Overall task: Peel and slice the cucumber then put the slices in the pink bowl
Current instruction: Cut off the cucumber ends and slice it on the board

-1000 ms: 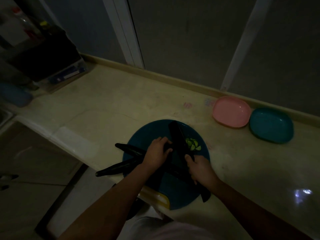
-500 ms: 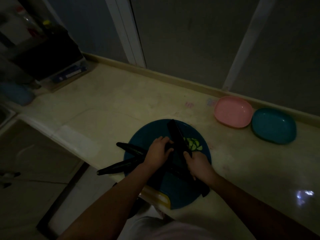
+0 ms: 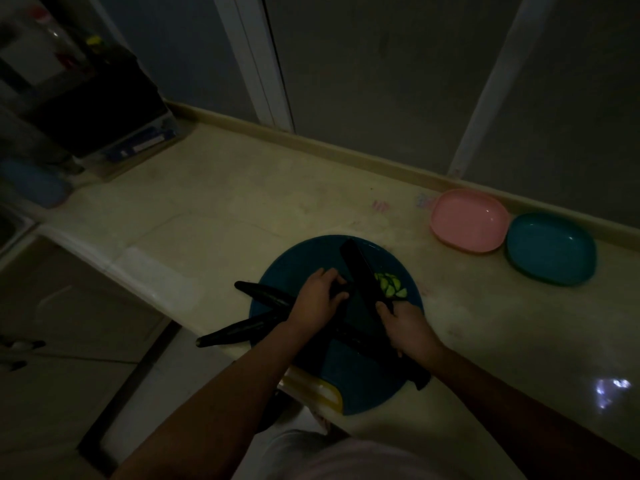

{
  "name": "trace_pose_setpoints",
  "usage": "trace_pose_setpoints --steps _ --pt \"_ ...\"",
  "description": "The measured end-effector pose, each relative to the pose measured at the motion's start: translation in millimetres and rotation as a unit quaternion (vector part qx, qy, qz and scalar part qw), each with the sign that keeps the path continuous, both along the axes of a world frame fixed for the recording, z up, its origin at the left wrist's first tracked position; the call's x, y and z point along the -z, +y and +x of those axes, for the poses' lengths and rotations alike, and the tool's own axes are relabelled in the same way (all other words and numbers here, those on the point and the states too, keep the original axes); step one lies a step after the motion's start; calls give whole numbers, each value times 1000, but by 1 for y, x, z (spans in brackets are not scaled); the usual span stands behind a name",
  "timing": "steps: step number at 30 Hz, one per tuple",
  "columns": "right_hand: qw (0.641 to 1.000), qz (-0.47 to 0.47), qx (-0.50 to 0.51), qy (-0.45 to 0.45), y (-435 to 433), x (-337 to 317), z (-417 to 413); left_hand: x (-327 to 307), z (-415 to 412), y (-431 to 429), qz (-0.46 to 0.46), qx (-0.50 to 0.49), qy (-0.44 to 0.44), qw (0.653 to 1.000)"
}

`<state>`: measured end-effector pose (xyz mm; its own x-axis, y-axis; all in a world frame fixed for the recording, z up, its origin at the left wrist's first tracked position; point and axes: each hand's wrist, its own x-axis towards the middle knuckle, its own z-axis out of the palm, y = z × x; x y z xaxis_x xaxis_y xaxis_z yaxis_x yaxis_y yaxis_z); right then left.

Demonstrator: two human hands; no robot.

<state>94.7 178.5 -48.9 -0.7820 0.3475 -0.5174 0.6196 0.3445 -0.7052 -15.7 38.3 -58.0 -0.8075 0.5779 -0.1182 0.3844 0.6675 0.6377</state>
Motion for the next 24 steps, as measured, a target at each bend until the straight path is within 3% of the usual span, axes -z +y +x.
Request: trace_pose_setpoints --steps 8,24 --pt "997 -64 22 26 -6 -6 0 1 0 1 -11 -2 0 1000" --pt "999 -26 -1 21 -8 -5 -8 -1 1 2 -15 -2 4 1000"
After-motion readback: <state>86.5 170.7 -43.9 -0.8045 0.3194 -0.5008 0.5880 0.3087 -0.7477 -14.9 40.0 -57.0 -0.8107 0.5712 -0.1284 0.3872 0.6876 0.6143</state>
